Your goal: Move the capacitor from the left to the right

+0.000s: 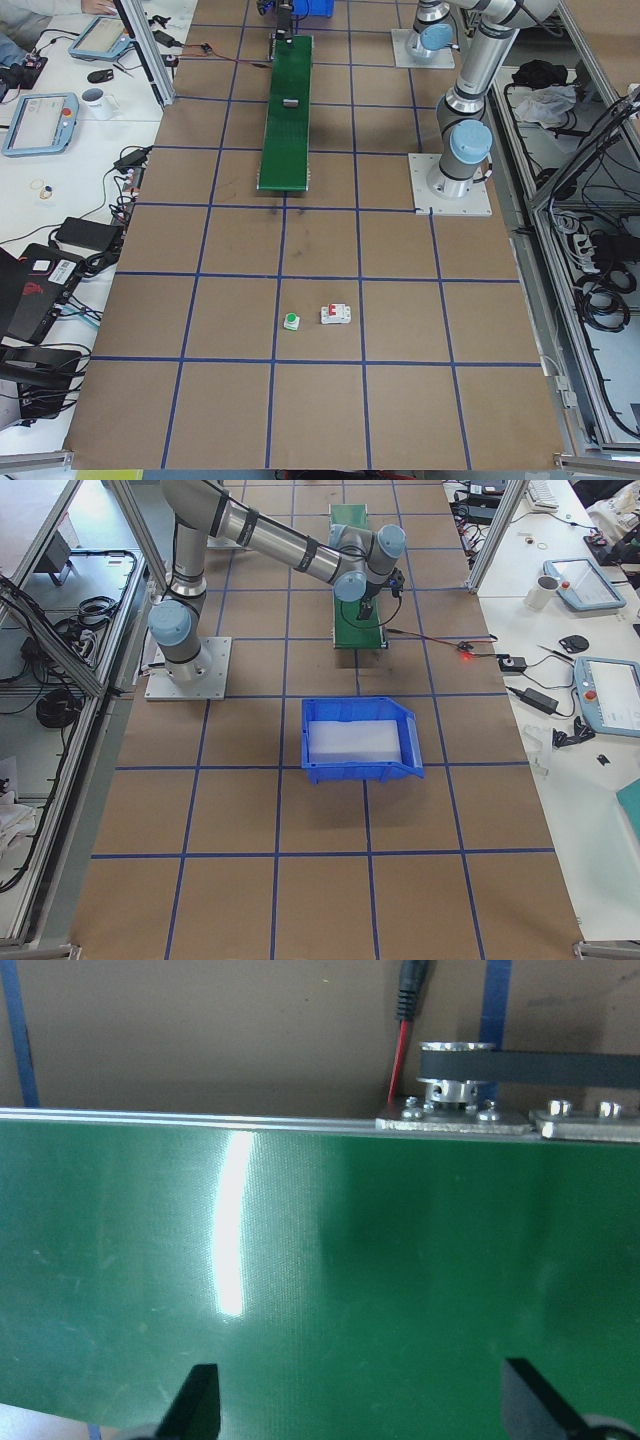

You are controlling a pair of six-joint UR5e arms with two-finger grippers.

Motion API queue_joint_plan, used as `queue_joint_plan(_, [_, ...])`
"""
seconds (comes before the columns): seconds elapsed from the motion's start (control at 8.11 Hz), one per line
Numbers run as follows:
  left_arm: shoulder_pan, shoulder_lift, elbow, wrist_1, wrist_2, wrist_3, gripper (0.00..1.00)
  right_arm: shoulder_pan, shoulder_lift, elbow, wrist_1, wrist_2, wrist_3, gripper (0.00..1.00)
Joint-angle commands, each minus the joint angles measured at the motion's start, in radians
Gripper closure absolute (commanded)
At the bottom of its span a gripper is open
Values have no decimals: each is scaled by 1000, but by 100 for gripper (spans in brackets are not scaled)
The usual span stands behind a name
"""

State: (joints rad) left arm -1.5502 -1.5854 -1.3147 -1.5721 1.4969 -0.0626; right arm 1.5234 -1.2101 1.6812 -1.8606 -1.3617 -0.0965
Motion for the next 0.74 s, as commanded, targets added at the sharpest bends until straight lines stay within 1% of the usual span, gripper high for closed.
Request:
queue_joint_plan(0.0, [4,-7,8,-8,8,4,0,0,7,0,4,1,34,0])
queue_joint_plan(0.12, [-1,-7,-3,-23,9,6,0,0,8,0,4,1,34,0])
queue_joint_plan(0.25, [1,-25,-36,-17,6,6,0,0,11,0,4,1,34,0])
queue_joint_plan(0.37, [2,-42,-47,-14,6,6,0,0,21,0,4,1,34,0])
queue_joint_plan(0.62, [4,-41,-47,-17,11,12,0,0,21,0,9,1,32,0])
